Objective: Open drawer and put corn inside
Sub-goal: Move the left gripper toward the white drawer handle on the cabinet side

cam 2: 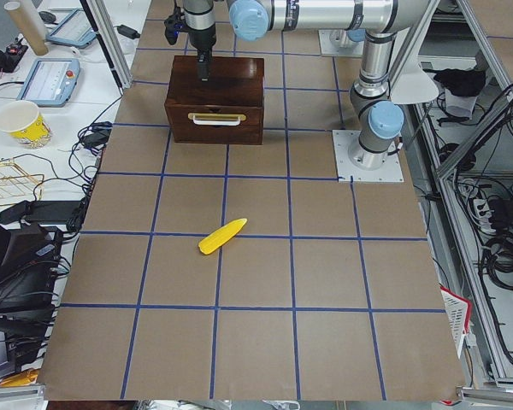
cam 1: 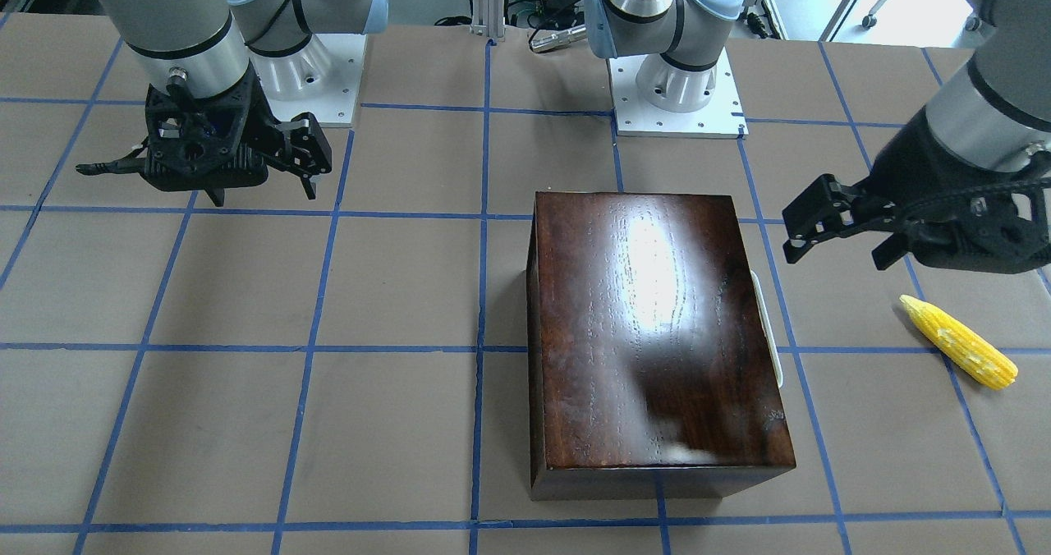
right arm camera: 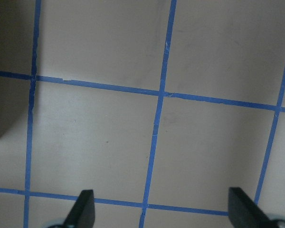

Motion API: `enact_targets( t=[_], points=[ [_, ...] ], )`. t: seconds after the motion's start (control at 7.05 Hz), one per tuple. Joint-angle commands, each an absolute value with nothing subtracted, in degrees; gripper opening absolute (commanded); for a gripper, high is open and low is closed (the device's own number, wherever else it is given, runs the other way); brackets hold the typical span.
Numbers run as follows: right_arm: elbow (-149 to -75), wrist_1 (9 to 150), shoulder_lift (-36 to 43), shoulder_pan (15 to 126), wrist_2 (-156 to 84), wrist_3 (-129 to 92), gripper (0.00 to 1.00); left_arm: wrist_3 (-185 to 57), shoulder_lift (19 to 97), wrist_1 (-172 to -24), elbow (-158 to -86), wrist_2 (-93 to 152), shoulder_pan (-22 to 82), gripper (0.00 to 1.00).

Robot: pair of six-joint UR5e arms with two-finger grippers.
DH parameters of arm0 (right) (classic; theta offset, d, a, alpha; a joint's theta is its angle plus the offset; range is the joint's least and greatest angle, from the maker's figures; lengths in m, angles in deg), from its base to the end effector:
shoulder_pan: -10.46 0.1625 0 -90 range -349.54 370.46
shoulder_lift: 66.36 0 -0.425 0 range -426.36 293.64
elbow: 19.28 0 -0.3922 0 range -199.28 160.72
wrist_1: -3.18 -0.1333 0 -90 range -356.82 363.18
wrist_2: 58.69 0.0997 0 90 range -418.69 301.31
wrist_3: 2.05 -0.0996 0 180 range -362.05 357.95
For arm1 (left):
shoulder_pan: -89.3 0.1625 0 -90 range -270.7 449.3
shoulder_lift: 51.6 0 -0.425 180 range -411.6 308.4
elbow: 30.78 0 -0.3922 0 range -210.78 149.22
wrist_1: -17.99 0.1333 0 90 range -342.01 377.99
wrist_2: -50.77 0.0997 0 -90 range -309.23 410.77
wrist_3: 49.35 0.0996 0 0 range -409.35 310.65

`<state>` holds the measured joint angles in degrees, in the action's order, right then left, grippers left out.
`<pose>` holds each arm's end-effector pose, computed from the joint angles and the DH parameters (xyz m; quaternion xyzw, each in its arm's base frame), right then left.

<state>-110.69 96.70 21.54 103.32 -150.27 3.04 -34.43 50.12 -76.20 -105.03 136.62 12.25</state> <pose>0.1557 -0.4996 0.4637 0.0693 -0.9975 -0.0002 0.0138 -0.0076 -0.5938 0.5066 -0.0171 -0.9992 0.0074 0.0355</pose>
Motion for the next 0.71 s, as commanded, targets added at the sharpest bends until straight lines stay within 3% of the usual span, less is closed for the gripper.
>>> enact_targets(
  t=[0.0,0.57],
  points=[
    [-110.7,96.7,21.5,103.2,-150.3,3.0,1.0,-24.5,51.1,-75.8,-105.3,136.4,18.1,1.0],
    [-110.7,96.7,21.5,103.4,-150.3,3.0,1.0,-12.5,54.2,-72.2,-110.6,130.3,24.0,1.0]
  ],
)
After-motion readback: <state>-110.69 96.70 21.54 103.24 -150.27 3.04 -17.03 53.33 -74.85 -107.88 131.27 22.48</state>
